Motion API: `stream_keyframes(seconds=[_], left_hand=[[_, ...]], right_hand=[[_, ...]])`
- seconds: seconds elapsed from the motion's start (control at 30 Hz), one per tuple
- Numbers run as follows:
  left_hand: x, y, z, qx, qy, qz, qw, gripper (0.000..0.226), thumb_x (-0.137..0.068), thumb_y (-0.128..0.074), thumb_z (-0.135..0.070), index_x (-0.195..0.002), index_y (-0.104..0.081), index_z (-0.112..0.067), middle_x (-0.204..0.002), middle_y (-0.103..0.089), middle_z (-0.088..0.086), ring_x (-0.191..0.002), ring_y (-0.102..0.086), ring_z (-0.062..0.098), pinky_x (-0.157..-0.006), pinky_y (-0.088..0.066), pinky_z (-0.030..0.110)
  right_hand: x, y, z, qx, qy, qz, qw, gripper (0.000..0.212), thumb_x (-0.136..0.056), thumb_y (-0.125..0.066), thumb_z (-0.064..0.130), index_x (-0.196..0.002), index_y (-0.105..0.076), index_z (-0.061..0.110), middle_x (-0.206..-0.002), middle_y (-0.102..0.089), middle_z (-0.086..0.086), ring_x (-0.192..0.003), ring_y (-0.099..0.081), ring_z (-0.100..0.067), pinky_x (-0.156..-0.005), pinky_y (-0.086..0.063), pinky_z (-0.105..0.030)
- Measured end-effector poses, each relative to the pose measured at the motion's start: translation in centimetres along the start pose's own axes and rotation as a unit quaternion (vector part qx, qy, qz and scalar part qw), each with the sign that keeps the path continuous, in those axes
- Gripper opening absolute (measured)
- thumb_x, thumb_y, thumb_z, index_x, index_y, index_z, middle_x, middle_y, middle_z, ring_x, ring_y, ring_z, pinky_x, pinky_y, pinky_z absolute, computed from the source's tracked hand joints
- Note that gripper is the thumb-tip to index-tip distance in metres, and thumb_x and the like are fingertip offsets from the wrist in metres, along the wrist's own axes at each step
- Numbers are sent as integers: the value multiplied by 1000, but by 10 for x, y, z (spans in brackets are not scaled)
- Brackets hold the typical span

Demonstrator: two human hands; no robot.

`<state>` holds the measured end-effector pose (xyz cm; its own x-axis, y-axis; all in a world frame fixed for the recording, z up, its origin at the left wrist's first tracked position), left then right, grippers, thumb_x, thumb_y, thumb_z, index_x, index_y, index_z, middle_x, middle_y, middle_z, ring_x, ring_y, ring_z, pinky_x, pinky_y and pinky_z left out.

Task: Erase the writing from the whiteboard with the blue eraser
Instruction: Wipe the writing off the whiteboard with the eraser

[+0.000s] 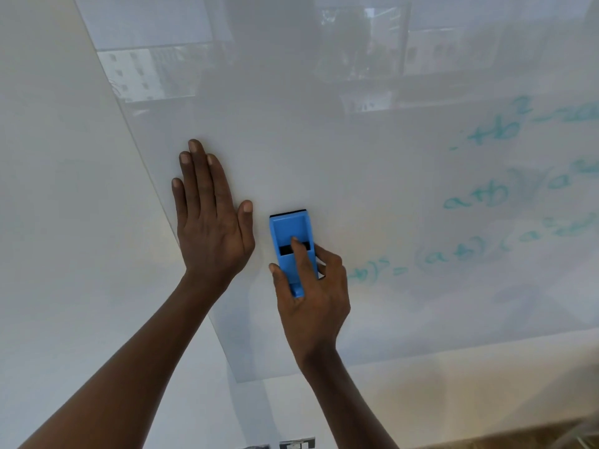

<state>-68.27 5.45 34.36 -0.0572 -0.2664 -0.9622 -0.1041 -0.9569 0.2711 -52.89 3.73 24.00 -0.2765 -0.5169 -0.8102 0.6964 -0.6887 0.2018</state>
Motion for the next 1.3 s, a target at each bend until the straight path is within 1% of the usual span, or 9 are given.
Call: stream_keyframes(seconds=[0.13,0.23,0.43,0.63,0.73,0.87,1.1,1.23,1.3], left_hand=[[-1,1,-2,-5,0,-5,1000,67,-105,-35,-28,-154,-18,14,-160,-22,39,-151,-12,45,-129,0,41],[-1,1,-3,-5,0,-5,1000,66,-105,-34,-29,-154,-19,14,-160,-22,39,-151,-13,46,-128,-1,42],[-1,2,-3,-2,0,-4,1000,66,-106,-36,-28,-154,-20,15,-159,-22,40,-150,-14,48,-128,-3,44],[-1,2,-2,-4,1,-3,1000,67,-106,-36,-28,-154,-20,15,-159,-22,40,-150,-14,48,-128,-4,44],[0,2,-3,-7,-2,-5,1000,66,-106,-35,-28,-154,-20,15,-159,-22,40,-151,-15,48,-128,-4,45],[1,2,-3,-8,0,-7,1000,66,-106,-35,-29,-154,-20,15,-159,-23,40,-151,-14,47,-128,-5,45],[1,2,-3,-11,-3,-12,1000,66,-106,-34,-29,-154,-21,15,-158,-23,40,-150,-16,48,-128,-4,45],[1,1,-2,-7,-1,-9,1000,66,-106,-35,-28,-154,-21,15,-159,-23,40,-151,-15,47,-128,-3,43],[1,1,-2,-6,-2,-8,1000,65,-106,-35,-28,-154,-22,15,-159,-23,40,-151,-15,47,-128,-3,44]], right_hand=[[16,-7,4,26,33,20,999,50,-88,-65,50,-132,-55,28,-115,-66,-6,-98,-60,-15,-76,-54,-24],[25,-10,1,30,31,28,999,50,-88,-64,49,-132,-53,28,-116,-68,-6,-96,-64,-17,-77,-55,-25],[38,-5,-18,35,51,28,998,52,-89,-71,45,-135,-52,28,-117,-69,-8,-94,-67,-19,-75,-59,-29],[31,10,-35,49,77,20,996,41,-87,-77,34,-125,-68,21,-116,-69,-12,-88,-67,-24,-66,-59,-36],[23,20,-47,75,78,22,994,40,-87,-77,32,-124,-69,21,-117,-68,-12,-88,-66,-25,-64,-58,-37],[11,34,-61,111,76,11,991,40,-87,-76,33,-125,-68,24,-118,-67,-10,-89,-64,-23,-67,-57,-34],[-8,66,-102,131,6,-22,991,42,-89,-75,34,-129,-65,27,-123,-63,-7,-100,-60,-19,-70,-54,-30],[-11,82,-126,87,-91,-53,991,48,-87,-76,34,-132,-63,24,-124,-61,-5,-101,-64,-20,-74,-53,-27],[-9,92,-143,46,-157,-88,983,50,-87,-76,36,-133,-62,24,-122,-62,-3,-98,-64,-16,-74,-56,-30]])
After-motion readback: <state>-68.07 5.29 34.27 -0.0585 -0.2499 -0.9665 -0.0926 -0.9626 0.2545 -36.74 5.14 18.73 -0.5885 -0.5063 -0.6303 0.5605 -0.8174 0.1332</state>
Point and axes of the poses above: each hand's wrist, its own x-axis away from the middle knuckle, its own y-axis out of the back of the hand, z = x × y, the point moved 9 cm from there along -x, towards the middle knuckle
